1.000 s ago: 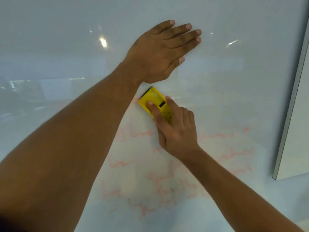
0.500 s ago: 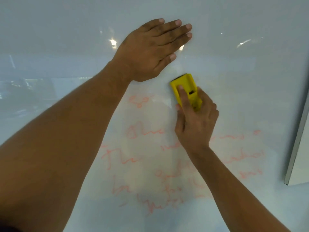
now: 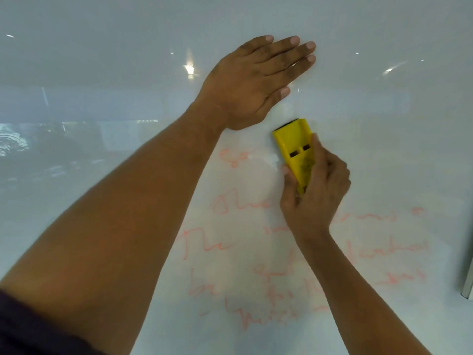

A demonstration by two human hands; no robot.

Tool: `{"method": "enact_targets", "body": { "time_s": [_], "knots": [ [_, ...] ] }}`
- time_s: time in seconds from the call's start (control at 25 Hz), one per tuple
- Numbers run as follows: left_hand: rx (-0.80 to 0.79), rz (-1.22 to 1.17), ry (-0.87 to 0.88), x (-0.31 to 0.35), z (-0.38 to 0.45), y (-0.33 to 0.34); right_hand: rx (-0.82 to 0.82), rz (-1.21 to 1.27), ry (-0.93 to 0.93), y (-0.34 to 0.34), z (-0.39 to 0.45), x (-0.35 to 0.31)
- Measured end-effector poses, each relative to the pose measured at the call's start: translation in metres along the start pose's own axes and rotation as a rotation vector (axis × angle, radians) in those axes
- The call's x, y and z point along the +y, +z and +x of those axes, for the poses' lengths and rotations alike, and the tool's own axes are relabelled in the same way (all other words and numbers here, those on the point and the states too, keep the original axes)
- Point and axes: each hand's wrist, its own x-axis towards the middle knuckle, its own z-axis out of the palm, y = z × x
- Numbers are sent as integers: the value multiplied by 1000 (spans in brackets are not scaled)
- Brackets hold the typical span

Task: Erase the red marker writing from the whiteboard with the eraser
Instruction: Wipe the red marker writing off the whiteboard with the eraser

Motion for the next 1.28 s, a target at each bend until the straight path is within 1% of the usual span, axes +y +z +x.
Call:
{"method": "enact_targets", "body": {
  "time_s": [0.04,0.08,0.12,0.16,0.2,0.28,0.32,0.4,0.44,0.48,0.56,0.6,0.68,0.72,0.76,0.84,0.88,0.92,1.0,1.04,1.16,1.2,1.28],
  "knots": [
    [-3,5,-3,0,0,0,-7,10,-2,2,-2,-6],
    [-8,8,-5,1,0,-2,-53,-5,-128,5,-9,-11],
    [-11,4,-7,2,0,-2,-112,-37,-302,7,-15,-11],
    [-9,1,-8,3,1,-1,-131,-75,-413,7,-15,-8],
    [-5,6,-9,3,1,0,-102,-94,-392,8,-11,-4],
    [-4,17,-15,2,0,1,-5,-48,-147,10,-4,-11],
    [-5,16,-18,2,0,0,0,-44,-146,13,-7,-18],
    [-8,11,-19,5,0,-2,-51,-101,-387,13,-16,-20],
    [-7,17,-20,4,-1,-3,-62,-130,-455,13,-10,-15],
    [-4,16,-20,4,-1,-3,-50,-140,-409,11,0,-10],
    [3,8,-23,1,-3,-4,-3,-80,-196,11,8,-15],
    [4,3,-23,0,-4,-5,-13,-64,-205,12,2,-22],
    [-5,-5,-13,-1,-4,-6,-94,-78,-452,11,-10,-28],
    [-9,-4,-11,-1,-4,-6,-108,-111,-527,9,-8,-24],
    [-6,0,-12,-3,-5,-7,-90,-130,-489,8,-1,-19],
    [9,4,-19,-7,-11,-7,-31,-104,-220,9,4,-23],
    [17,8,-26,-9,-15,-8,-24,-92,-168,11,-2,-30],
    [22,14,-36,-12,-19,-9,-43,-92,-231,14,-14,-38],
    [21,30,-59,-17,-28,-10,-99,-138,-484,14,-24,-41],
    [23,41,-73,-21,-33,-11,-92,-162,-510,14,-18,-37],
    [33,55,-87,-29,-45,-12,-23,-124,-192,19,-9,-47],
    [38,58,-87,-31,-48,-12,-35,-103,-205,22,-17,-57],
    [38,65,-89,-35,-53,-13,-92,-96,-438,21,-26,-63]
  ]
}}
